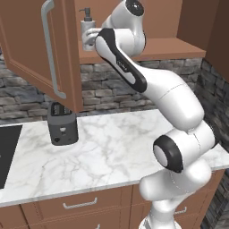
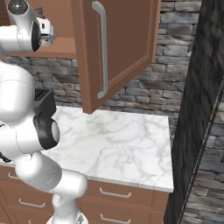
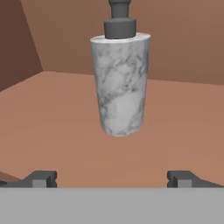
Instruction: Open the cabinet. Pick the soap dispenser and place it next to the sink. Then close the cabinet.
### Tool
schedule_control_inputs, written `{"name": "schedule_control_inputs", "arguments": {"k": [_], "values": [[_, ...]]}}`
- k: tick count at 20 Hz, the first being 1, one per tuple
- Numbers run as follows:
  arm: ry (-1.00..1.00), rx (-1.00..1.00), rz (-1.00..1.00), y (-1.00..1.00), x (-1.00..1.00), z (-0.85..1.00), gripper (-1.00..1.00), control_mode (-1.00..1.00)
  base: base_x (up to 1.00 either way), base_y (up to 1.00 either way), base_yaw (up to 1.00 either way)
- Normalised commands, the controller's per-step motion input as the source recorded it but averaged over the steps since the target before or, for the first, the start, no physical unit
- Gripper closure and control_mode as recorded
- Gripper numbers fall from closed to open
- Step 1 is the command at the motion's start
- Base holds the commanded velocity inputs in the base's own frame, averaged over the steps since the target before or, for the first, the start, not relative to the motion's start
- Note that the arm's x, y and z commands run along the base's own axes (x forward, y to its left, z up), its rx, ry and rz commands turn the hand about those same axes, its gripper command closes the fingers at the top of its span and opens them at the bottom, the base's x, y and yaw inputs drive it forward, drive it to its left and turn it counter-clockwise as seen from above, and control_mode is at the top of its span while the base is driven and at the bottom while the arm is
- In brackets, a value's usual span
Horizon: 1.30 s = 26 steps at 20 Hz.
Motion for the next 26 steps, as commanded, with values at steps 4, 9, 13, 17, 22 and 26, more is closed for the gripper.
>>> {"name": "schedule_control_inputs", "arguments": {"k": [4,9,13,17,22,26], "values": [[-0.05,0.00,0.00,0.00,0.30,0.00,-1.00,-1.00,0.00,0.00,0.00],[-0.05,0.00,0.00,0.00,0.31,0.00,-1.00,-1.00,0.00,0.00,0.00],[-0.02,0.00,0.00,0.06,0.27,0.00,-1.00,-1.00,0.00,0.00,0.00],[0.00,0.00,0.00,0.13,0.16,0.00,-1.00,-1.00,0.00,0.00,0.00],[0.00,0.00,0.00,0.24,0.14,0.00,-1.00,-1.00,0.00,0.00,0.00],[0.00,0.00,0.00,0.16,0.31,0.00,-1.00,-1.00,0.00,0.00,0.00]]}}
